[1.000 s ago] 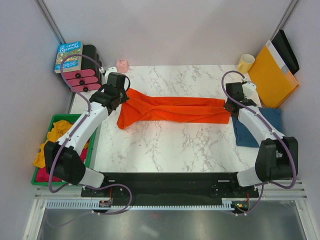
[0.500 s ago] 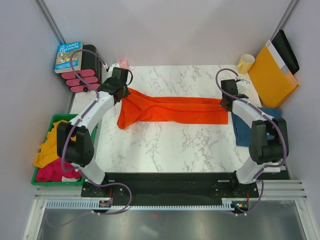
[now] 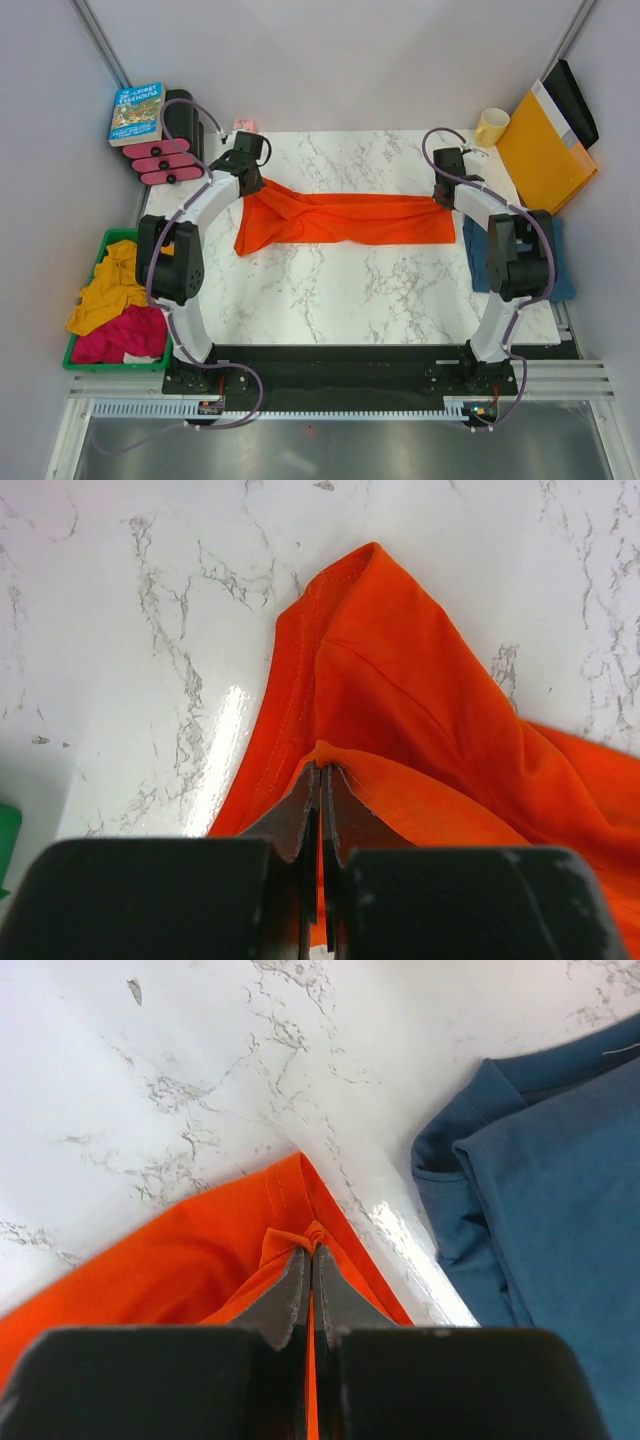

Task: Fold and stack the t-shirts
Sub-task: Fold the other side of the tshirt into a rectangle

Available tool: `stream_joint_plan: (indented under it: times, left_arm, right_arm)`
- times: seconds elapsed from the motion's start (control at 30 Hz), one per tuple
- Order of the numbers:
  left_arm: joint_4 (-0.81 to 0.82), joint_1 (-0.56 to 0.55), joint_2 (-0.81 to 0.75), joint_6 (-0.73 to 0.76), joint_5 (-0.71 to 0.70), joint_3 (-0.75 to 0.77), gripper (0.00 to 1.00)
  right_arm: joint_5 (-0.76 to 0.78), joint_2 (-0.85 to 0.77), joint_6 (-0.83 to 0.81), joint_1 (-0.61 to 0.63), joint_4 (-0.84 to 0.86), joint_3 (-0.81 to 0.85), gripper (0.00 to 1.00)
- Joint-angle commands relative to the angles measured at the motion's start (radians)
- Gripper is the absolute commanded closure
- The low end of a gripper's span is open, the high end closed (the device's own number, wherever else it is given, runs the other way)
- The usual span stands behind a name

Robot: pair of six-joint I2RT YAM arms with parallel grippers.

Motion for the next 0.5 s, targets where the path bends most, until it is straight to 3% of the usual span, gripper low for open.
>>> stream_joint_plan:
  times: [0.0,0.4,0.47]
  left_arm:
    - [0.036,0.013,0.045,0.015,0.002,0.069,0.98]
    - [0.026,0.019,0.113,0.012,0.000,0.112,0.98]
    - [0.020,0.019,0.104,0.007,0.005,0.118,0.94]
  right_arm:
    - [0.026,0.043,-0.014,-0.007,0.027,0.065,1.00]
    - [-0.002,0.139,-0.015,-0.006,0.027,0.122,1.00]
    - [-0.011,0.101,-0.017,0.003,0.044,0.125,0.93]
